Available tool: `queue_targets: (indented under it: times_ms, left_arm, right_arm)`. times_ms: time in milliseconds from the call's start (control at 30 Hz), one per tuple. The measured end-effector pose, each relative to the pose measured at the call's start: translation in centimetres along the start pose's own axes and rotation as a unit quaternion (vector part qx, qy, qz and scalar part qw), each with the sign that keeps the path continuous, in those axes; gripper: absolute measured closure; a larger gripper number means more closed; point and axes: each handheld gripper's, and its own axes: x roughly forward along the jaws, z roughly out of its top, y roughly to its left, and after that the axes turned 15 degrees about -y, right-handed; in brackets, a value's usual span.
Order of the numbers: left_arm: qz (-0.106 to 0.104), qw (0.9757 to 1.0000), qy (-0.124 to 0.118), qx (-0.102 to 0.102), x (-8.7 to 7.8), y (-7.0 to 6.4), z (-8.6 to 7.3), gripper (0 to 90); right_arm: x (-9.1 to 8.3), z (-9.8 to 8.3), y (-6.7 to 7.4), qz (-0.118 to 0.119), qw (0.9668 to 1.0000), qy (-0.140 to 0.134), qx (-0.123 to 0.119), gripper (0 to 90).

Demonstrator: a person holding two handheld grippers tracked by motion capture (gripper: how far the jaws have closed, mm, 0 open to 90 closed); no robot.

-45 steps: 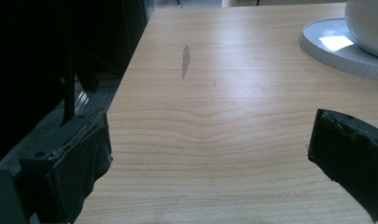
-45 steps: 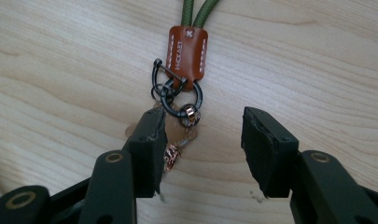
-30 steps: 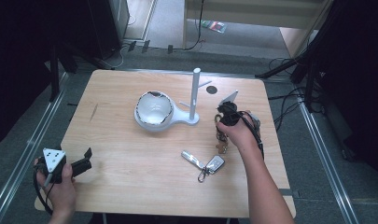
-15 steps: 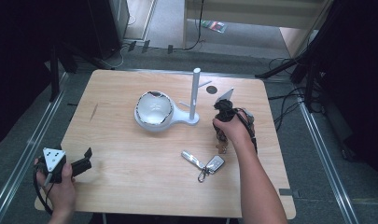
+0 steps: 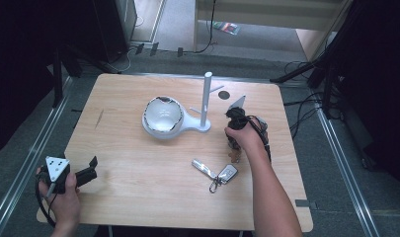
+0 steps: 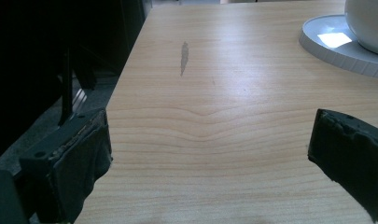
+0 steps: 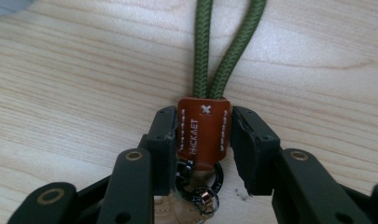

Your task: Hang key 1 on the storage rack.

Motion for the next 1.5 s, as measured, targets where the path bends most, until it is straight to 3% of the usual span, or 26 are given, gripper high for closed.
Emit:
queue_targets:
  times_ms: [200,433,1033,1500]
  left_arm:
    - [0.0,1.0,0.001,0.0,0.0,0.0,0.0,0.0]
    - [0.002,1.0,-0.002,-0.002,0.0,0.0,0.0,0.0]
    - [0.002,1.0,0.0,-0.003,0.0,0.0,0.0,0.0]
    - [0.002,1.0,0.0,-0.001,0.0,0.0,0.0,0.0]
  right_arm:
    - [-0.1,0.0,0.3,-0.005,1.0,-0.002,-0.004,67.9]
    - [-0.1,-0.3,0.1,0.004,0.9999,-0.008,0.008,68.3]
    - [-0.2,-0.5,0.0,0.004,0.9998,-0.017,0.013,68.5]
    - [-0.5,-1.5,-0.6,0.02,0.9984,-0.045,0.029,68.9]
